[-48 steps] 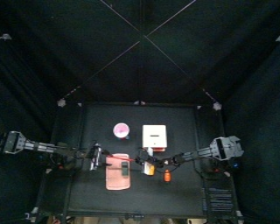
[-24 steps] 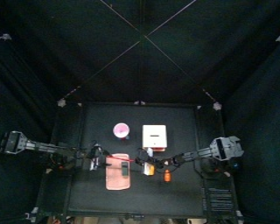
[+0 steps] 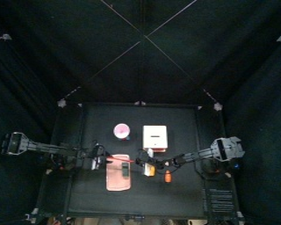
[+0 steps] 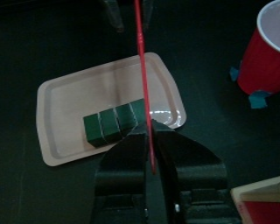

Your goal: Grab knife with other hand

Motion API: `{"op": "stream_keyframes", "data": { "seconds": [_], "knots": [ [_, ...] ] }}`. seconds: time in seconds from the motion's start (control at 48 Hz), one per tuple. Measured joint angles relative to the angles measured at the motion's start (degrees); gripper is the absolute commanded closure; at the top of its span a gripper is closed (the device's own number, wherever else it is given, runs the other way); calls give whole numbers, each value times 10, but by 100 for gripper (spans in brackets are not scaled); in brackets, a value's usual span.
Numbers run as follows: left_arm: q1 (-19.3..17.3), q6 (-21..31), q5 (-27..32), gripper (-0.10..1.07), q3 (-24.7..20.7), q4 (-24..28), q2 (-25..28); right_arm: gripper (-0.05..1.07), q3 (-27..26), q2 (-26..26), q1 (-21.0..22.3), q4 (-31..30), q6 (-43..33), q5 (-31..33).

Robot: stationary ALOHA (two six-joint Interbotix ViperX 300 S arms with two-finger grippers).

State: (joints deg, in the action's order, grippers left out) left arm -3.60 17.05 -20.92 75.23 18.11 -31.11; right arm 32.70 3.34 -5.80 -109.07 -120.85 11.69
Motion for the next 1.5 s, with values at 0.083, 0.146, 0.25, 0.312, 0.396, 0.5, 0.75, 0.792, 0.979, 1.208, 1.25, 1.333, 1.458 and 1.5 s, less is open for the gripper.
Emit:
{"op": "stream_keyframes", "data": {
  "seconds": [0.083,0.146,0.25,0.312,0.396,0.5,0.75,0.792,0.979,1.208,1.25,1.333,1.458,1.5],
  "knots": [
    [-1,-1,0,48,0,0,0,60,0,0,0,-1,0,0],
    [-1,-4,0,55,0,0,0,60,0,0,-1,-1,0,1],
    [0,-4,0,65,0,1,0,60,0,0,-1,0,0,3],
    [1,-4,0,66,0,3,-1,60,0,0,-1,0,0,4],
    [3,-4,0,66,0,4,0,60,0,0,-1,-1,0,5],
    [3,-4,0,66,0,4,-1,60,0,0,-1,-1,-1,7],
    [3,-4,0,66,0,5,-1,60,0,0,-2,0,-1,14],
    [3,-4,0,66,0,5,-1,60,0,0,-2,0,-1,14],
    [3,-4,0,66,0,5,-1,60,0,0,-2,0,-1,14],
    [4,-4,0,66,0,5,-1,60,0,0,-2,4,-2,16],
    [4,-4,0,66,0,5,-1,60,0,1,-3,4,-2,17],
    [4,-4,1,66,1,6,-1,60,0,4,-2,4,-2,19],
    [4,-4,0,66,0,10,-1,60,0,6,-3,11,-2,22],
    [4,-4,0,66,1,11,-1,60,0,6,-3,14,-2,23]
  ]
}}
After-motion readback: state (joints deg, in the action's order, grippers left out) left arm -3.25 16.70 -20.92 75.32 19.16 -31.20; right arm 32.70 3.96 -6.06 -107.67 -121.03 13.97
